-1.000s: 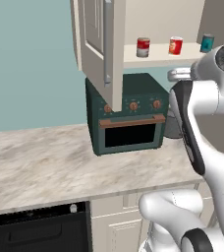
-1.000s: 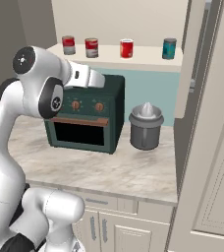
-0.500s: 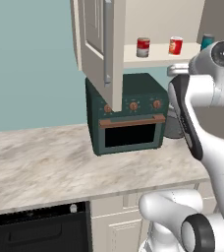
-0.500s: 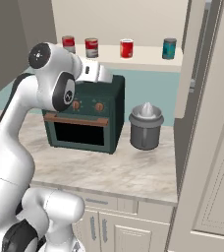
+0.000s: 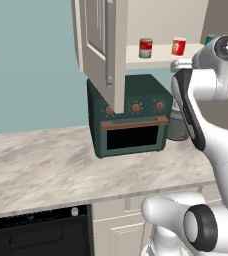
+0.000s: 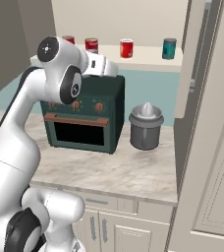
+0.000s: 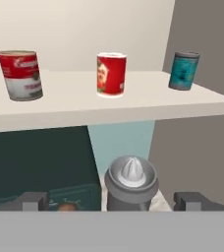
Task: Stack two cans on top of the other two cans in the cabinet.
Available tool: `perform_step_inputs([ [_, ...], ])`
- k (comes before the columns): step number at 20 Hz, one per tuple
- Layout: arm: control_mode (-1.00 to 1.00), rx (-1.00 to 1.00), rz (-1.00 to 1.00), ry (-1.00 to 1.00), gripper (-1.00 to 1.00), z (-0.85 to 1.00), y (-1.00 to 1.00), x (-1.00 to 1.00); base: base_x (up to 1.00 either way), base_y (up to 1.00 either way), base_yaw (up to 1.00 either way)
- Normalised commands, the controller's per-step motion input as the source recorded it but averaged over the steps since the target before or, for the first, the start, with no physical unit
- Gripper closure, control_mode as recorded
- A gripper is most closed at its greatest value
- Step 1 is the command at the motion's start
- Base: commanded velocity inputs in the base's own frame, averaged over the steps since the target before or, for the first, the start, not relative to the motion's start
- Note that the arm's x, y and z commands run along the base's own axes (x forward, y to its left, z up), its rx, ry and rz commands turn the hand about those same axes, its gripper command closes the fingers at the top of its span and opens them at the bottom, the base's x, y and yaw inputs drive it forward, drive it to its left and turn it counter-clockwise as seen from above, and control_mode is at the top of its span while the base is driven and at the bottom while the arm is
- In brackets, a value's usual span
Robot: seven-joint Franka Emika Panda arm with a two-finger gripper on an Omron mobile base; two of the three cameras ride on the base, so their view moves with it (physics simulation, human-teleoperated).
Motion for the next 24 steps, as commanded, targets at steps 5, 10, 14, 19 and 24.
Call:
perform_step_inputs([
  [5, -1.0, 0.0, 0.0, 0.0, -1.0, 0.2, -0.01, 0.0, 0.0, 0.0, 0.0],
  [10, -1.0, 0.0, 0.0, 0.0, -1.0, 0.22, 0.0, 0.0, 0.0, 0.0, 0.0],
  [14, -1.0, 0.0, 0.0, 0.0, -1.0, 0.09, 0.0, 0.04, 0.0, 0.0, 0.0],
  [19, -1.0, 0.0, 0.0, 0.0, -1.0, 0.13, 0.0, 0.16, 0.0, 0.0, 0.0],
  [24, -1.0, 0.0, 0.0, -0.01, -1.0, 0.0, -0.01, 0.18, 0.0, 0.0, 0.0],
])
